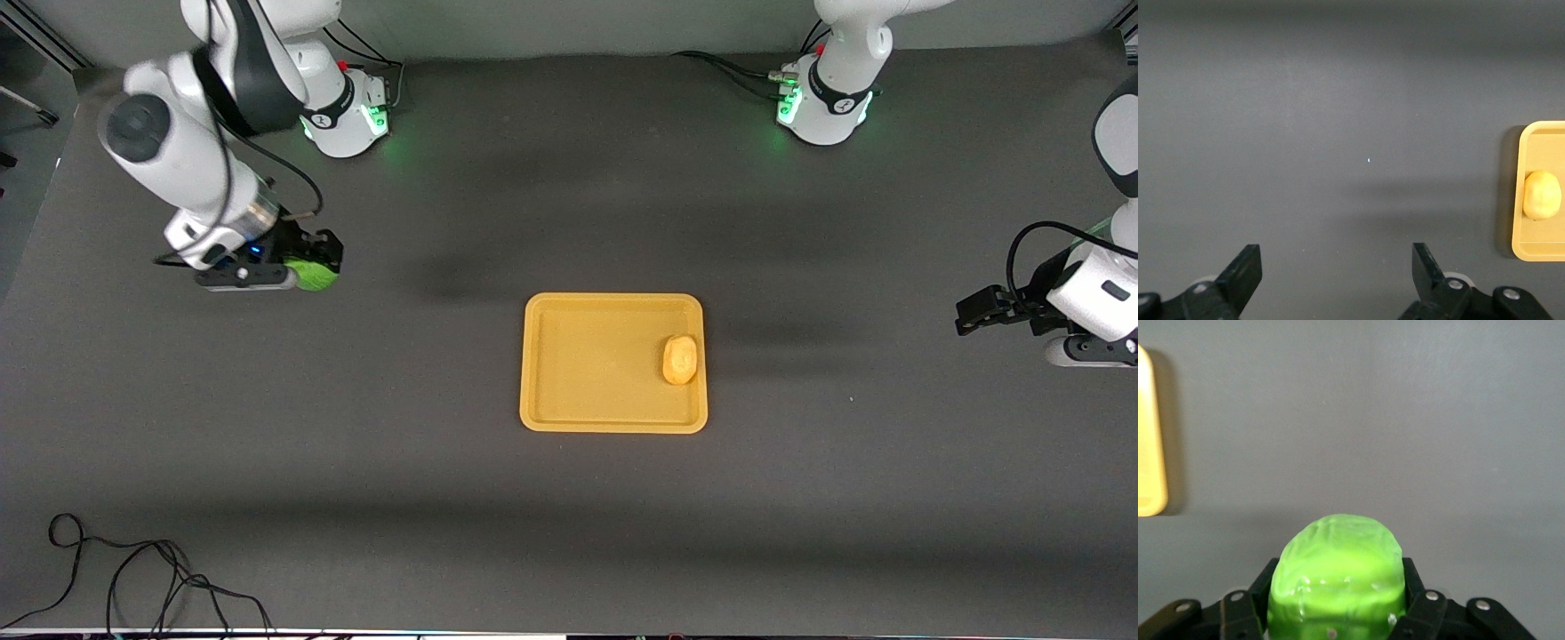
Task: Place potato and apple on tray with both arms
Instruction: 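Lift the green apple with the right gripper while the left gripper withdraws, then carry the apple with the right gripper over the tray beside the potato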
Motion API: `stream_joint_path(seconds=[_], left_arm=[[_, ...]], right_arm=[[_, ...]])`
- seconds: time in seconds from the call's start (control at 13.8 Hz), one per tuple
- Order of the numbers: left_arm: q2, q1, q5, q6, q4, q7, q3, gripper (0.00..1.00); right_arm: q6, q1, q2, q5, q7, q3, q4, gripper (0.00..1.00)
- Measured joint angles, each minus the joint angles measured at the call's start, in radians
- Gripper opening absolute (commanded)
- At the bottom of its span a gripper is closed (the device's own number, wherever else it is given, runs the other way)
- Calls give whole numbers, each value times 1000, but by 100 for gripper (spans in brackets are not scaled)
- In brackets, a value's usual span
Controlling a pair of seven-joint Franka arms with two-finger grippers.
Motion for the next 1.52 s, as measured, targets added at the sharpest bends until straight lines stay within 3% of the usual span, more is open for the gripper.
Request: stream_joint_path(seconds=[0.14,0.29,0.87,1.01,1.52], left_arm=[[0,0,0,0,-1,1,-2,100],[1,1,1,0,-2,11,-2,100],[1,21,1,-3,-3,117,-2,100],[1,21,1,-10,-3,136,-2,100],[1,21,1,-11,-6,138,-3,100]], right_arm=[[-93,18,47,3,36,5,173,63],[-107,96,155,7,136,10,329,63],[-178,530,832,-15,681,17,1074,61],[-136,581,938,-33,710,13,1136,61],[170,597,1216,-75,722,-14,1159,61]])
